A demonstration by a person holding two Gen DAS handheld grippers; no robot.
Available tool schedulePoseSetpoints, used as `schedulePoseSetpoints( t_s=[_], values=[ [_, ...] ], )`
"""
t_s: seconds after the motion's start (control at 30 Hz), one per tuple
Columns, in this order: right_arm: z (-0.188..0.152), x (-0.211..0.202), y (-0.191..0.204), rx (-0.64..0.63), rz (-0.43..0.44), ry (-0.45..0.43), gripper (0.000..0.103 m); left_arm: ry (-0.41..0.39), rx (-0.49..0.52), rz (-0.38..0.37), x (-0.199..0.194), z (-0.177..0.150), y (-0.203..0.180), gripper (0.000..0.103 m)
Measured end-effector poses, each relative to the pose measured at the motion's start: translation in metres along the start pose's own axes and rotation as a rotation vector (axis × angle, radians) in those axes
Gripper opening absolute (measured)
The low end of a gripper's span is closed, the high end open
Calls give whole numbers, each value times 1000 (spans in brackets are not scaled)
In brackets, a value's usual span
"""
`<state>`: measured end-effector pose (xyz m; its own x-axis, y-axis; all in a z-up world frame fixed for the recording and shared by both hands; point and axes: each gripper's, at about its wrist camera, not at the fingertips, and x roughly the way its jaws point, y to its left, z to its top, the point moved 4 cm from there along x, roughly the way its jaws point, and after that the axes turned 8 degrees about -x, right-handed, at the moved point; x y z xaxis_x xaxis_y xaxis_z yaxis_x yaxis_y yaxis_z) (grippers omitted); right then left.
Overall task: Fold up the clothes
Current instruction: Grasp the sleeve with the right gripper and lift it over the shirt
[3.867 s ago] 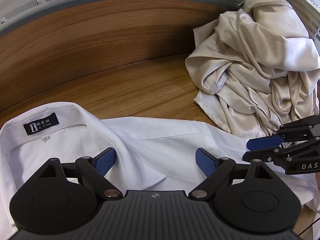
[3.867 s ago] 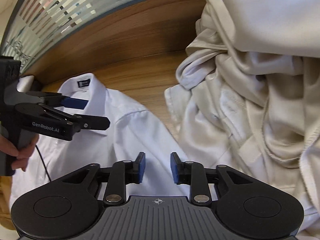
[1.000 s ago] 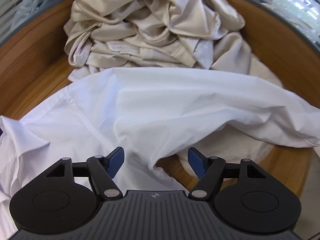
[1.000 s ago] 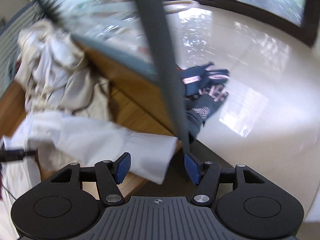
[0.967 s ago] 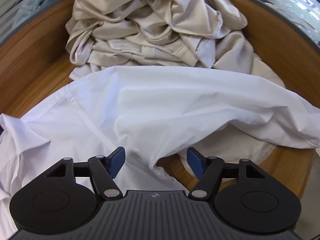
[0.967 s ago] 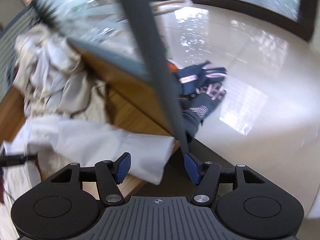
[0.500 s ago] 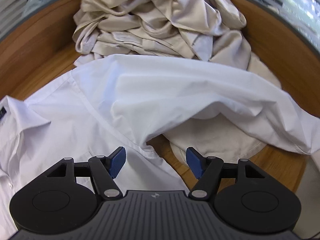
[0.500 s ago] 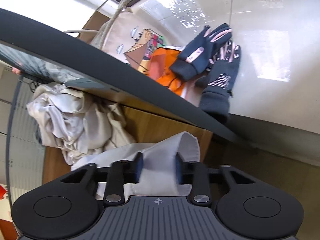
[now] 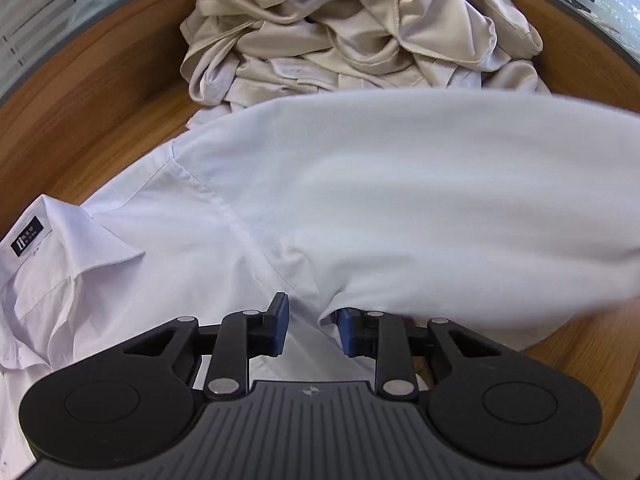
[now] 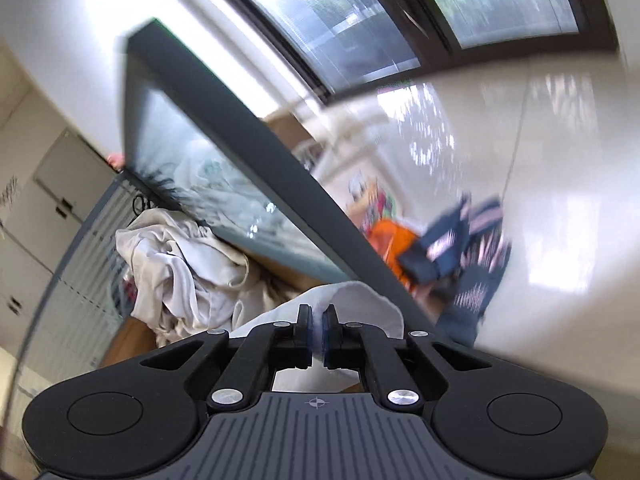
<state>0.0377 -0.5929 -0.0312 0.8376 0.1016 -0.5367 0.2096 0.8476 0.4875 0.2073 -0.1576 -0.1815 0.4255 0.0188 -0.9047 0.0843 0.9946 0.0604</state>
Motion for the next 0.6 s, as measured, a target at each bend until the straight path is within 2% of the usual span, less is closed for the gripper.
schedulePoseSetpoints(
  t_s=[0.17,0.23,0.3,0.4,0.5,0.6],
  values=[
    [21,-19,37,-158,-31,-66,7,-33,121,-36,-7,-8,0,32],
    [30,-26,60,-237,-33,-88,7,-28,117,-92,-13,-12,5,42],
    [38,-32,86,-321,-30,-106,7,-35,86,-157,-27,-16,11,57],
    [49,-40,134,-447,6,-136,7,-96,37,-247,-63,-30,24,68],
    [50,-46,191,-571,90,-156,7,-164,-52,-288,-102,-47,52,70],
    [33,-45,259,-698,216,-155,7,-209,-208,-305,-135,-71,102,74]
  ],
)
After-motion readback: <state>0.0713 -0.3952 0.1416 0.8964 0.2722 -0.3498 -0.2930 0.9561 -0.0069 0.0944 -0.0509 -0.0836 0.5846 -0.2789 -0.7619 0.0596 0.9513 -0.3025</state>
